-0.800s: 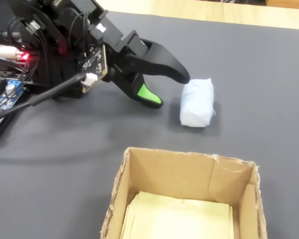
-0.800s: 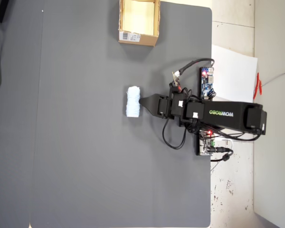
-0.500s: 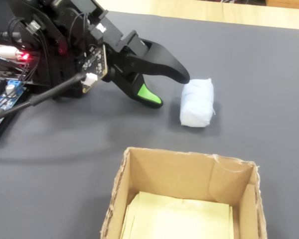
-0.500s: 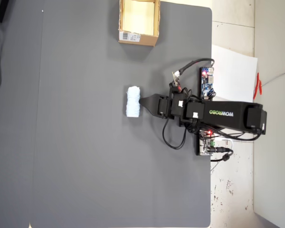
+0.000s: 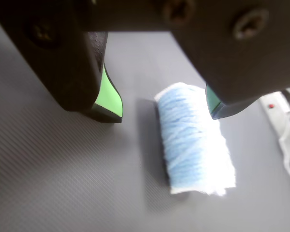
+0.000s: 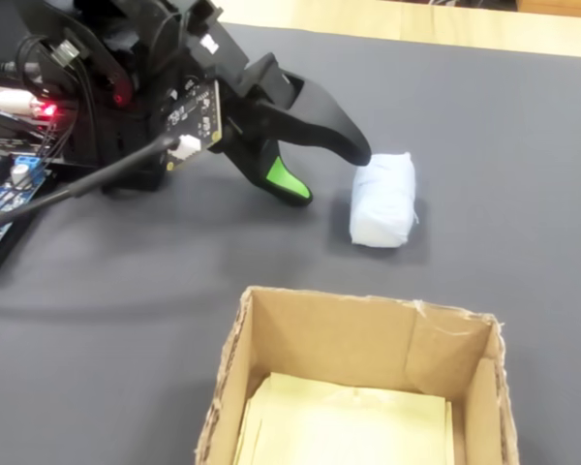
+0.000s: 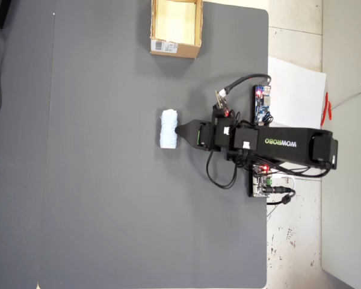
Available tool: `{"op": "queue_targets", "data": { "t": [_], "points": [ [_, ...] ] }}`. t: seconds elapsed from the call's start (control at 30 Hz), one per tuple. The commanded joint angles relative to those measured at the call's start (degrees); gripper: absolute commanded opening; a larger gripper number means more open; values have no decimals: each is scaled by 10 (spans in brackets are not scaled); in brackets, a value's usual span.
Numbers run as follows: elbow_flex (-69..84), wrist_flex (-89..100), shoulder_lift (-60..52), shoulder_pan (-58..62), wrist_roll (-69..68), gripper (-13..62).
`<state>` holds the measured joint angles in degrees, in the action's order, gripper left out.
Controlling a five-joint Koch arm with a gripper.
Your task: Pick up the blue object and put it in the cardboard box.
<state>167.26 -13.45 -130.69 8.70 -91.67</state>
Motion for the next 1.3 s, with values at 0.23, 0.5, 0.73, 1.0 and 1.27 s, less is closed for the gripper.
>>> {"op": "queue_targets", "data": {
  "t": [0.23, 0.5, 0.73, 1.0, 1.27],
  "points": [
    [-146, -190, 33, -16, -16, 328],
    [-260, -226, 147, -18, -19, 328],
    [-351, -262, 236, -18, -32, 328],
    [-393, -248, 352, -10, -54, 327],
    [-407, -221, 376, 4, -65, 192]
  ]
}}
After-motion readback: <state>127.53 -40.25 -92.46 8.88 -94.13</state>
